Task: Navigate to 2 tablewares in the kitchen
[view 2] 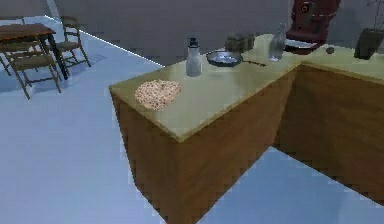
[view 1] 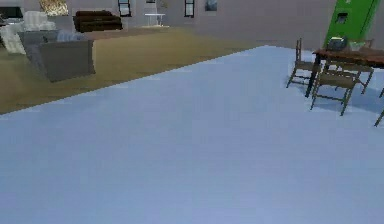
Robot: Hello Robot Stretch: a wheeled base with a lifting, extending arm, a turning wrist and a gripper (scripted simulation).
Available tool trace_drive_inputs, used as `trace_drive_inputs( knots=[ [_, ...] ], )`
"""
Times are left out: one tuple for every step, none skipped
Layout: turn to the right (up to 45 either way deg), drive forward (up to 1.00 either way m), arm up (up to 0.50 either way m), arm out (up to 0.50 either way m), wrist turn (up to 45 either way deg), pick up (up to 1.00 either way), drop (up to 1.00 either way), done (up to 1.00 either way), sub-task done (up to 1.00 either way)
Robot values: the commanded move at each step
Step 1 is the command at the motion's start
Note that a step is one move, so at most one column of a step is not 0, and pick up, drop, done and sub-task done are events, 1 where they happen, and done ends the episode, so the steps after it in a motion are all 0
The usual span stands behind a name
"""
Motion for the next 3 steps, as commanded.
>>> trace_drive_inputs(
  knots=[
    [15.0,0.0,0.0,0.0,0.0,0.0,0.0,0.0,0.0],
    [0.0,1.0,0.0,0.0,0.0,0.0,0.0,0.0,0.0],
    [3.0,0.0,0.0,0.0,0.0,0.0,0.0,0.0,0.0]
  ],
)
